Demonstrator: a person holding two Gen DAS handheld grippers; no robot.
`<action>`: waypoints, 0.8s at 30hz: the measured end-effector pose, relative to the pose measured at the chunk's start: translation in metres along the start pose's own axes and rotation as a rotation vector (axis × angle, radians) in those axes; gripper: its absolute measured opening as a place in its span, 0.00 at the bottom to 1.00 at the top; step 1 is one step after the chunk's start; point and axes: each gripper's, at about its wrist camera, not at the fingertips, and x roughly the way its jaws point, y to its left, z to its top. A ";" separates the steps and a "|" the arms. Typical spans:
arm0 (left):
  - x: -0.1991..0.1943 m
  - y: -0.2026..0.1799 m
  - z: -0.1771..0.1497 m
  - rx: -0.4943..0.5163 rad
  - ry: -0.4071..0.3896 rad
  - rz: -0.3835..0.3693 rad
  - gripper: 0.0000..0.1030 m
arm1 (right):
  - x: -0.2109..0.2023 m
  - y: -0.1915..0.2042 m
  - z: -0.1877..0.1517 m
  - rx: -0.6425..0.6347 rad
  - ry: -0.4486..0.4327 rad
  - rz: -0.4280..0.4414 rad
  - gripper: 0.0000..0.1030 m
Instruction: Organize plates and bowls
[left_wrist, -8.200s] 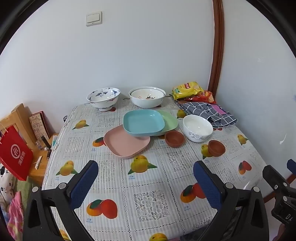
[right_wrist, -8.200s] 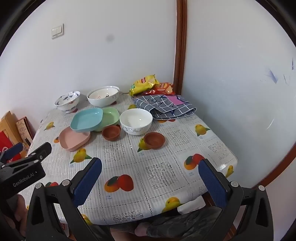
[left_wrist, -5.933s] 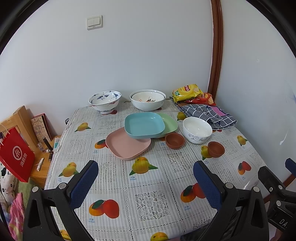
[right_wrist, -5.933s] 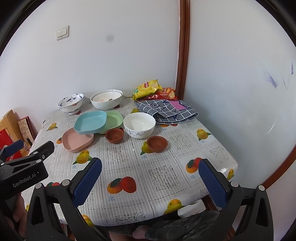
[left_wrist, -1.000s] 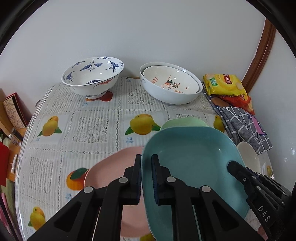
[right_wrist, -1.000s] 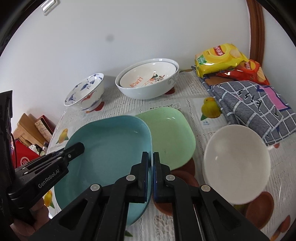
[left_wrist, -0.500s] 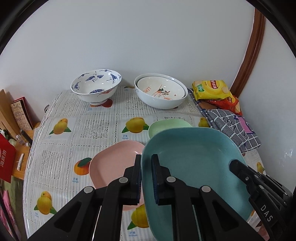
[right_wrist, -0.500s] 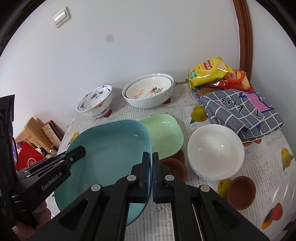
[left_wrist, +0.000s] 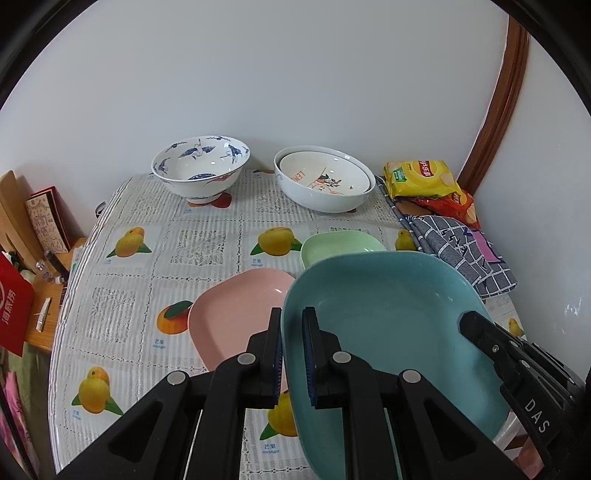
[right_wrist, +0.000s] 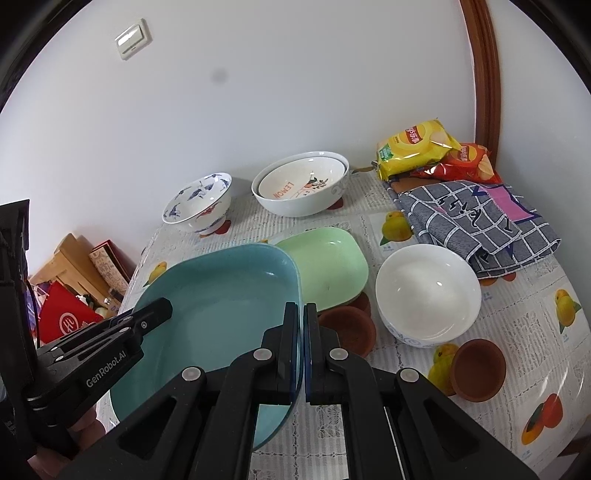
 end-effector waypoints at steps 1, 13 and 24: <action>0.000 0.002 0.000 -0.005 0.001 0.001 0.10 | 0.001 0.002 0.000 -0.003 0.001 0.001 0.03; 0.004 0.027 -0.005 -0.037 0.015 0.028 0.10 | 0.015 0.023 -0.004 -0.036 0.022 0.014 0.03; 0.007 0.060 -0.004 -0.071 0.025 0.074 0.10 | 0.036 0.048 -0.004 -0.062 0.041 0.062 0.03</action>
